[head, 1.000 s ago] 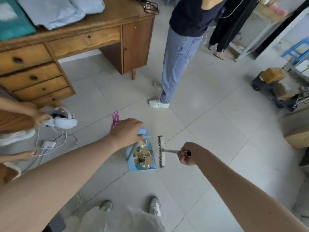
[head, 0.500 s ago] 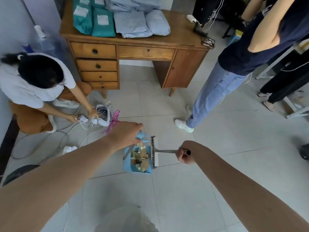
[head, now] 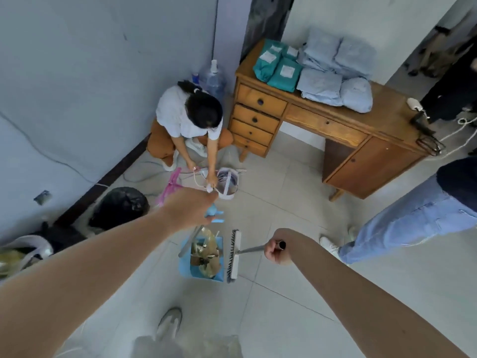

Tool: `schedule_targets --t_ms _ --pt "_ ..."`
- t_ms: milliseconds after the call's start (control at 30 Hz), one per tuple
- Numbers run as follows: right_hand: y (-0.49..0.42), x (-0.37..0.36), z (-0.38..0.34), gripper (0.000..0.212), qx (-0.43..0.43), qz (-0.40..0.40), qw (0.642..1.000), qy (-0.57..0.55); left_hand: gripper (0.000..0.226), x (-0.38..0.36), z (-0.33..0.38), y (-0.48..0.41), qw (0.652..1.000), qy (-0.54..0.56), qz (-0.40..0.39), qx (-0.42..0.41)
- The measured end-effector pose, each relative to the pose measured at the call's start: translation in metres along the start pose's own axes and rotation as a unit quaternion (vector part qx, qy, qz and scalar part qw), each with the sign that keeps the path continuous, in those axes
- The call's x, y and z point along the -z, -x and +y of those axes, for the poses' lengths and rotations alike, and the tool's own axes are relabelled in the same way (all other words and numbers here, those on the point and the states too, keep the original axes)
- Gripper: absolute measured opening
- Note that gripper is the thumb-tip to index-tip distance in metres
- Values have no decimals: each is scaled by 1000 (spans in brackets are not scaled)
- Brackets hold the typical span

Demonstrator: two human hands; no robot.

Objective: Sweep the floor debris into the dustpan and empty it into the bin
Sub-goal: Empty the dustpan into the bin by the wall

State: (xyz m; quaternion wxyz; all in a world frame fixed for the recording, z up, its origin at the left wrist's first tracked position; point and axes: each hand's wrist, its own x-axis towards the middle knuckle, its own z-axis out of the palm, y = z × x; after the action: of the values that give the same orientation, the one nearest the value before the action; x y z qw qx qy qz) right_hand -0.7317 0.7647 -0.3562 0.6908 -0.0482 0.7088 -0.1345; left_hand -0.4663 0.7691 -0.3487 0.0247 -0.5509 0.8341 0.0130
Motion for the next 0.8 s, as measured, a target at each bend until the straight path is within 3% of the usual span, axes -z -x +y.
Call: schedule_targets --t_ms 33,167,267,500,800 --pt "0 -6 4 61 -1 -9 1000 29 46 0 -3 15 1000 -7 -4 19" --pt "9 -42 15 39 11 -26 991 130 50 7 -16 72 996 -24 -14 88" --pt "18 -76 21 38 24 -43 989 138 50 13 -33 112 991 -40 -21 123" --pt "73 -162 23 33 89 -60 976 188 42 61 -92 195 976 -52 41 207" --pt "145 -259 26 25 114 -127 960 223 34 123 -152 261 967 -105 98 212"
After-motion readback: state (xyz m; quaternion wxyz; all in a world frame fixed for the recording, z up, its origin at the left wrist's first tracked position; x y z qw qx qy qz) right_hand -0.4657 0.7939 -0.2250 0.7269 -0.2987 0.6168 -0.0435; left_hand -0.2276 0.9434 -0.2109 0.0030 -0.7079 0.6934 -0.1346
